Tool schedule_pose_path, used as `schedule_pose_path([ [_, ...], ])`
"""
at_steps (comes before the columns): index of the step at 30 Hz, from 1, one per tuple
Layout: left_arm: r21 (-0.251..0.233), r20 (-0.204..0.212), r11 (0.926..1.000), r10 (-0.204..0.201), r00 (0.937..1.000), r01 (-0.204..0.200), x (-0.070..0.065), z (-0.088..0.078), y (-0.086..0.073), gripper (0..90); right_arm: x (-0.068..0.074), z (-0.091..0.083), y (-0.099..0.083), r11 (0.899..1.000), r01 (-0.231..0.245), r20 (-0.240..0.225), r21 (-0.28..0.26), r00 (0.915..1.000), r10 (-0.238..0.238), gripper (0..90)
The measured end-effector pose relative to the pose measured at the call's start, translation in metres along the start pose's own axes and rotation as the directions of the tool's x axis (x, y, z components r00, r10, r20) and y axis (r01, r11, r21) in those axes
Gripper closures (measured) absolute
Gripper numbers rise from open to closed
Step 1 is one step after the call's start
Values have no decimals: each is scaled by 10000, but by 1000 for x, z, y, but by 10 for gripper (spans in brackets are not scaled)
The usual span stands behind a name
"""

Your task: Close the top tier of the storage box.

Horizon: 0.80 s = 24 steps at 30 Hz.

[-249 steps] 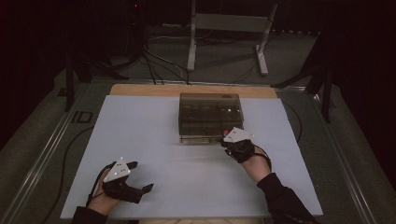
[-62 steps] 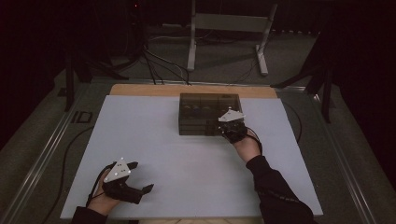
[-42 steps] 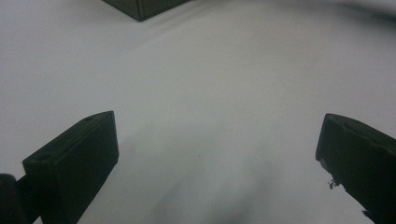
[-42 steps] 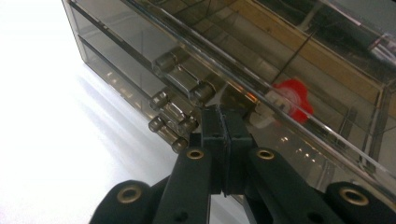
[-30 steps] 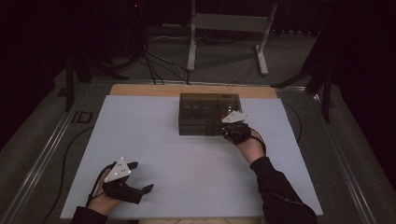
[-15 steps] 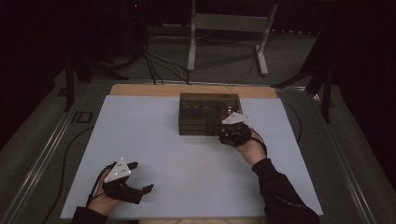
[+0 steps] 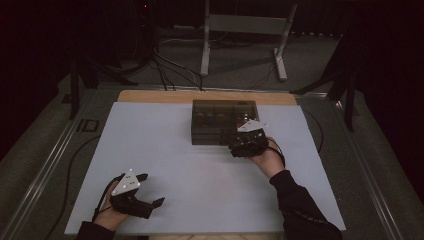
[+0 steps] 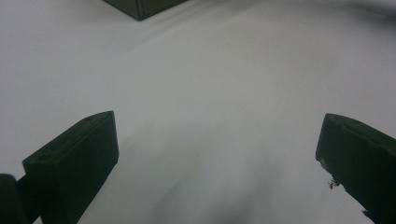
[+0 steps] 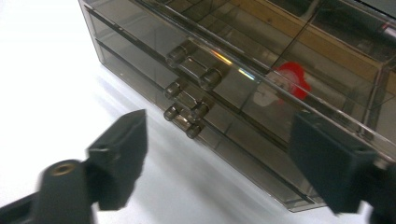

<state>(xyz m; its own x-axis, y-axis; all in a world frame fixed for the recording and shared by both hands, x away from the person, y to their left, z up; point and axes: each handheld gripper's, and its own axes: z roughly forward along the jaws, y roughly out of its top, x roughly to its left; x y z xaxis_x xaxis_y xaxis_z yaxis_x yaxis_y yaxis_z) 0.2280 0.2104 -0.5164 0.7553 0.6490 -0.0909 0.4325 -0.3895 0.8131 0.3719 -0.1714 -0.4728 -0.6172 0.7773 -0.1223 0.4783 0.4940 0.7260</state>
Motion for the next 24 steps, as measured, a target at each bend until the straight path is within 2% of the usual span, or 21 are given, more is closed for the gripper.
schedule_pose_path([
  [2, -16, 7, 10000, -6, 10000, 6, 0, 0, 0, 0, 1, 0, 0, 10000, -33, -46, 10, 10000, 33, 140],
  [6, -5, 2, 10000, 0, 10000, 0, 0, 0, 0, 0, 3, 1, 1, 9996, -105, 12, 253, 9999, 105, 26],
  [7, -11, 4, 10000, -5, 10000, 5, 0, 0, 0, 0, 4, 1, 1, 9996, -100, 122, 252, 9999, 97, 26],
  [9, -62, 16, 10000, -44, 10000, 44, 0, 0, 0, 0, 4, 1, 2, 9996, -150, 59, 243, 9999, 149, 0],
  [13, -61, 22, 10000, -50, 10000, 51, 1, 0, 1, 0, 4, -1, 3, 9997, -118, -134, 205, 9998, 121, 0],
  [19, -50, -4, 10000, -39, 10000, 39, 1, 1, 2, 0, 5, -2, 4, 10000, -16, -124, 91, 9999, 18, 0],
  [24, -85, 1, 9999, -57, 10000, 57, 1, 1, 1, 0, 2, -1, 4, 9996, -26, -360, 281, 9993, 36, 0],
])
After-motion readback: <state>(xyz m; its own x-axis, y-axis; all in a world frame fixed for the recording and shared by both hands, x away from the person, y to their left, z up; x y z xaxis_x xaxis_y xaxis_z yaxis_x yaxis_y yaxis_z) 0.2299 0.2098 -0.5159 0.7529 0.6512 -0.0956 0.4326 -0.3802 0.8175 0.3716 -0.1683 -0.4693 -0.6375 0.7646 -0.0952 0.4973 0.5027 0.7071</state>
